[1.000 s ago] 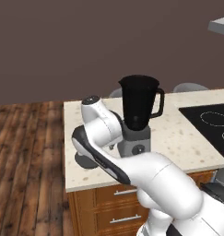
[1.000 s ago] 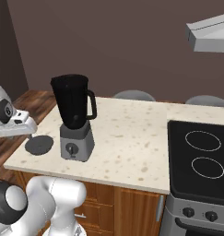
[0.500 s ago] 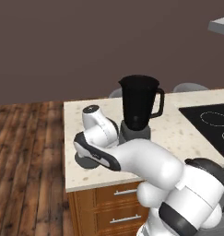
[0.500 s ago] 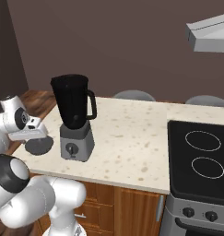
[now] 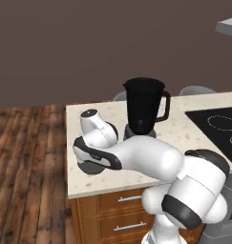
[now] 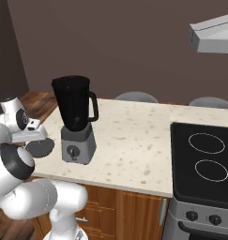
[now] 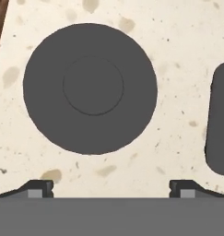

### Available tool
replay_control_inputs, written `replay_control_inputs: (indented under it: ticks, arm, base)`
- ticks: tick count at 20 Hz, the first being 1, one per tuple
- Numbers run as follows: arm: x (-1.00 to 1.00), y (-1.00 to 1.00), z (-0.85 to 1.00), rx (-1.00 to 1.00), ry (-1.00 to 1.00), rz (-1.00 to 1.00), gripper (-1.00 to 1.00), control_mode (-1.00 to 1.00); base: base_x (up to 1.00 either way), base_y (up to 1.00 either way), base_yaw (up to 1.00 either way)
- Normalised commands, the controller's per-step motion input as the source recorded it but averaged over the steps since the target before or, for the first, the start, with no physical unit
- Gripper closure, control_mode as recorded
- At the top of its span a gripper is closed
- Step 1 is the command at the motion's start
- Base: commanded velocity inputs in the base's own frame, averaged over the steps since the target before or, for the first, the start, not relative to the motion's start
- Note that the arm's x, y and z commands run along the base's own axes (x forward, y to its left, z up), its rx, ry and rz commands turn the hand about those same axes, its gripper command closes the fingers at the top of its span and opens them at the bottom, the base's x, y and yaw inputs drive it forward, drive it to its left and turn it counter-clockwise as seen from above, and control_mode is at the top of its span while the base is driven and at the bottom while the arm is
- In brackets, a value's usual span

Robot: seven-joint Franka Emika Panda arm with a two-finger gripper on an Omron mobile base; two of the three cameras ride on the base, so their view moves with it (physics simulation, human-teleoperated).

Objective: Close the lid blender by securely placing the lid on top.

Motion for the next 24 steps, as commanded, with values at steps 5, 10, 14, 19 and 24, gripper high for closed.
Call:
replay_control_inputs:
  ticks: [5, 10, 14, 19, 24]
  arm:
    - [0.19, 0.08, -0.17, 0.00, 0.00, 0.00, -1.00, -1.00]
    - [0.18, 0.00, -0.19, 0.00, 0.00, 0.00, -1.00, -1.00]
    - [0.14, 0.01, -0.16, 0.00, 0.00, 0.00, -1.00, -1.00]
    - [0.13, 0.01, -0.14, 0.00, 0.00, 0.00, -1.00, -1.00]
    - [0.16, 0.00, -0.09, 0.00, 0.00, 0.00, -1.00, -1.00]
  base:
    - [0.00, 0.00, 0.00]
    - [0.00, 0.00, 0.00]
    - [0.00, 0.00, 0.00]
    - [0.00, 0.00, 0.00]
    - [0.00, 0.00, 0.00]
